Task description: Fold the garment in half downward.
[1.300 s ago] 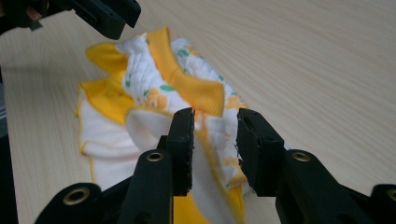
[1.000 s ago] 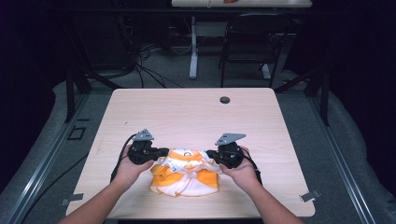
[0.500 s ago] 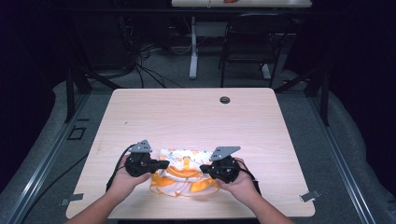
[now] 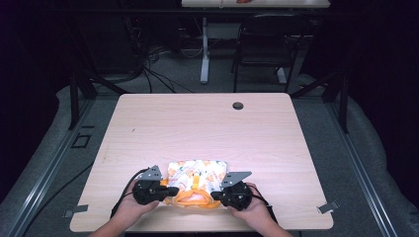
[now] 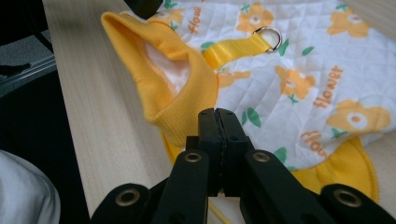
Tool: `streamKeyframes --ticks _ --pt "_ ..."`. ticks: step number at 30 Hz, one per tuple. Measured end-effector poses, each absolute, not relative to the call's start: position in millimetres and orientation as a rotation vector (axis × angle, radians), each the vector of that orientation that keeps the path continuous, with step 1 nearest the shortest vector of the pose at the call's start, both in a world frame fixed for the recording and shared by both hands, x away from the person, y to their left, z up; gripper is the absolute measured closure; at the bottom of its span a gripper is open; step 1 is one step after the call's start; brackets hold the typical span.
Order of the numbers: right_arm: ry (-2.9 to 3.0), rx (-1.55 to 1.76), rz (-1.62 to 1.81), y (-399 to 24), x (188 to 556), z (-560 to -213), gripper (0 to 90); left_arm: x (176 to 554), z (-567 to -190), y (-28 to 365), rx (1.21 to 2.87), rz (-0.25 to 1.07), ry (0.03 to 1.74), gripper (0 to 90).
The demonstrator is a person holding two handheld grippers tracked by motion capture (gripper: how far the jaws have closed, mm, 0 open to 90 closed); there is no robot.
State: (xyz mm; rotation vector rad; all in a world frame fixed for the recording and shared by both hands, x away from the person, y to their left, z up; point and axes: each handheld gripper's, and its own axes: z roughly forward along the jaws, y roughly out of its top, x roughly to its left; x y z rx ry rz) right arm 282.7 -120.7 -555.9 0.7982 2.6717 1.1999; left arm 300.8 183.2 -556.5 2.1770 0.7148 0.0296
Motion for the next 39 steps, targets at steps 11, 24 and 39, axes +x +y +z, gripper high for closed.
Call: streamKeyframes --ticks 11,24,39 --pt "2.696 0.833 1.175 -118.3 278.4 -575.8 90.0 301.4 -574.3 193.7 2.183 0.028 0.761 90.0" --pt "2.698 0.836 1.185 -120.4 282.1 -577.6 90.0 305.5 -575.8 190.9 2.19 0.038 0.757 90.0" --pt "2.669 0.895 1.191 -123.7 298.4 -578.3 90.0 321.4 -576.6 184.9 2.178 0.062 0.779 90.0"
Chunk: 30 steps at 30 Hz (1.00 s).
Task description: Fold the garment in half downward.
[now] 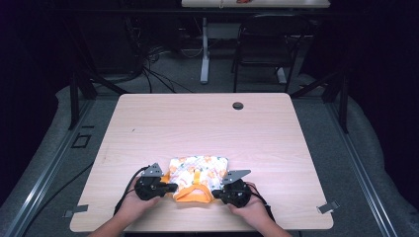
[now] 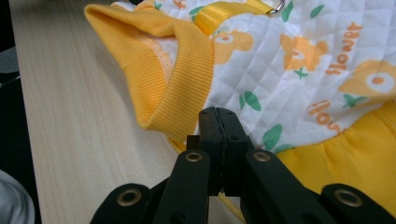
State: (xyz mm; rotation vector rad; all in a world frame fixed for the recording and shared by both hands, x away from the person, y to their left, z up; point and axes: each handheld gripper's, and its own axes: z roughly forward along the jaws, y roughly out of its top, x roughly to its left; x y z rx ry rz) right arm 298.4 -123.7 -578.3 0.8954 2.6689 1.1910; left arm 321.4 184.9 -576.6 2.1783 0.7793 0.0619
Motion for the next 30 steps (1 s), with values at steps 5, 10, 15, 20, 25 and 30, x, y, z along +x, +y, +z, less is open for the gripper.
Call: streamKeyframes --ticks 5,10,15,20,25,30 --pt "2.657 0.93 1.201 -125.8 305.0 -578.7 90.0 328.1 -576.6 182.3 2.174 0.074 0.793 90.0" --pt "2.633 0.948 1.167 -126.2 317.8 -577.2 90.0 335.8 -577.8 180.7 2.146 0.071 0.827 90.0" --pt "2.621 0.98 1.169 -127.2 326.5 -577.3 90.0 344.0 -577.5 176.9 2.145 0.093 0.842 90.0" --pt "2.602 1.02 1.17 -128.1 337.0 -577.5 90.0 352.9 -577.8 173.6 2.137 0.11 0.859 90.0" --pt "2.575 1.071 1.183 -128.6 348.1 -578.8 90.0 364.1 -581.4 175.5 2.084 0.093 0.906 90.0" --pt "2.561 1.092 1.169 -128.2 357.7 -578.3 90.0 372.8 -580.2 172.3 2.088 0.109 0.928 90.0"
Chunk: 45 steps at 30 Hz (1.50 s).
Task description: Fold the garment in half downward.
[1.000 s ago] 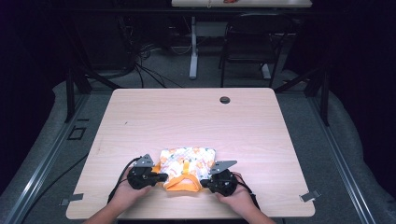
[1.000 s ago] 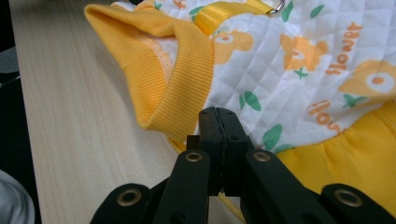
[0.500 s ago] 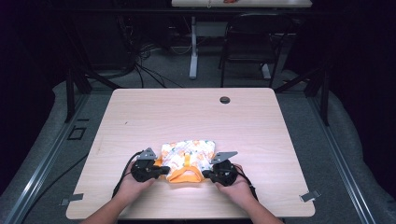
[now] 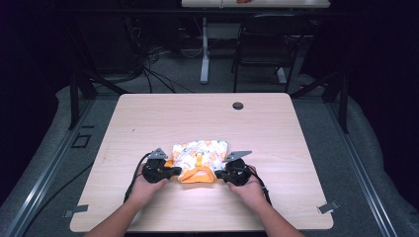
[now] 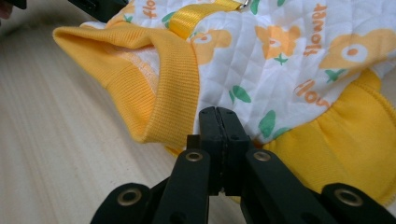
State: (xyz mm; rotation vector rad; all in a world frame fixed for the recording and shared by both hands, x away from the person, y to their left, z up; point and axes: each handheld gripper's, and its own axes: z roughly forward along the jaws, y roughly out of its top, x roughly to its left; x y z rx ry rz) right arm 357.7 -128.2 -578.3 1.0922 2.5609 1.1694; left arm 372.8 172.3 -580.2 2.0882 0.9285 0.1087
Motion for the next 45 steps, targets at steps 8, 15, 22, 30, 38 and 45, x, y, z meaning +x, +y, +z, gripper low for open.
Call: streamKeyframes --ticks 8,15,22,30,38,45 --pt "2.539 1.091 1.111 -123.7 377.2 -575.9 90.0 388.3 -579.6 169.6 2.077 0.138 0.972 90.0" --pt "2.536 1.111 1.093 -123.1 384.1 -574.8 90.0 394.0 -581.0 170.1 2.045 0.132 0.998 90.0" --pt "2.522 1.137 1.098 -122.8 385.3 -574.3 89.6 393.2 -578.2 170.7 2.024 0.115 1.023 90.0" --pt "2.49 1.104 1.14 -126.0 377.8 -558.9 88.8 387.6 -560.8 176.3 2.029 0.151 0.991 89.8" --pt "2.459 1.045 1.174 -133.5 363.2 -533.0 87.0 374.3 -537.4 185.0 2.034 0.196 0.955 89.3" --pt "2.436 1.007 1.173 -142.1 343.4 -523.0 86.8 350.0 -534.2 195.9 2.06 0.237 0.916 89.6"
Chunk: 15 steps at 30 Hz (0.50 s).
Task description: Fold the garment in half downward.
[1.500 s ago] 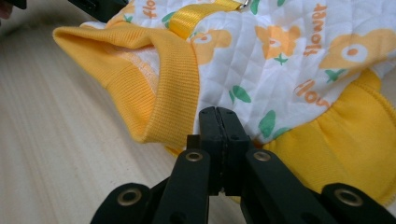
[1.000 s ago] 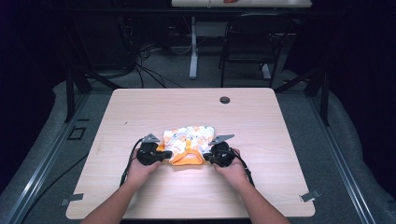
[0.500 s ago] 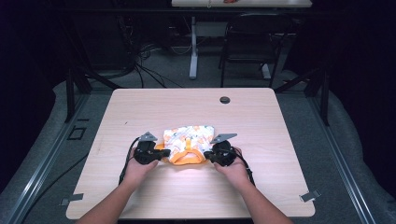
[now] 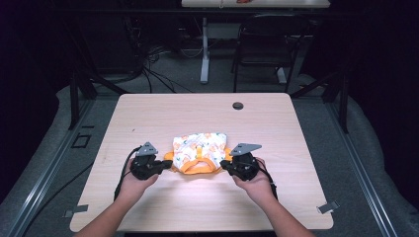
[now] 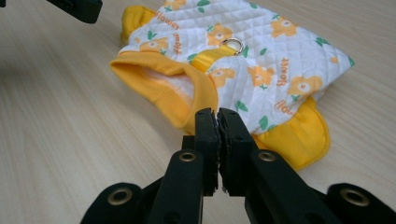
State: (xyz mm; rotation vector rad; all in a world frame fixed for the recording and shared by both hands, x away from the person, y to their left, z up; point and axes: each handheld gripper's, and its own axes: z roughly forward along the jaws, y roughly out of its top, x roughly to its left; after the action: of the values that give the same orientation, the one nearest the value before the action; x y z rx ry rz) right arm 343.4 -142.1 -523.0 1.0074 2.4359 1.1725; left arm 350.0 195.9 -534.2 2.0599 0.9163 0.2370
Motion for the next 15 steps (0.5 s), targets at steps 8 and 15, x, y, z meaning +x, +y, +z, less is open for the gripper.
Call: streamKeyframes --ticks 8,15 --pt "2.427 1.0 1.184 -157.9 318.2 -526.6 86.6 328.8 -541.2 214.6 2.047 0.219 0.927 89.4" --pt "2.438 0.992 1.179 -165.3 296.6 -535.7 85.9 310.1 -552.9 226.7 2.005 0.206 0.946 89.1"
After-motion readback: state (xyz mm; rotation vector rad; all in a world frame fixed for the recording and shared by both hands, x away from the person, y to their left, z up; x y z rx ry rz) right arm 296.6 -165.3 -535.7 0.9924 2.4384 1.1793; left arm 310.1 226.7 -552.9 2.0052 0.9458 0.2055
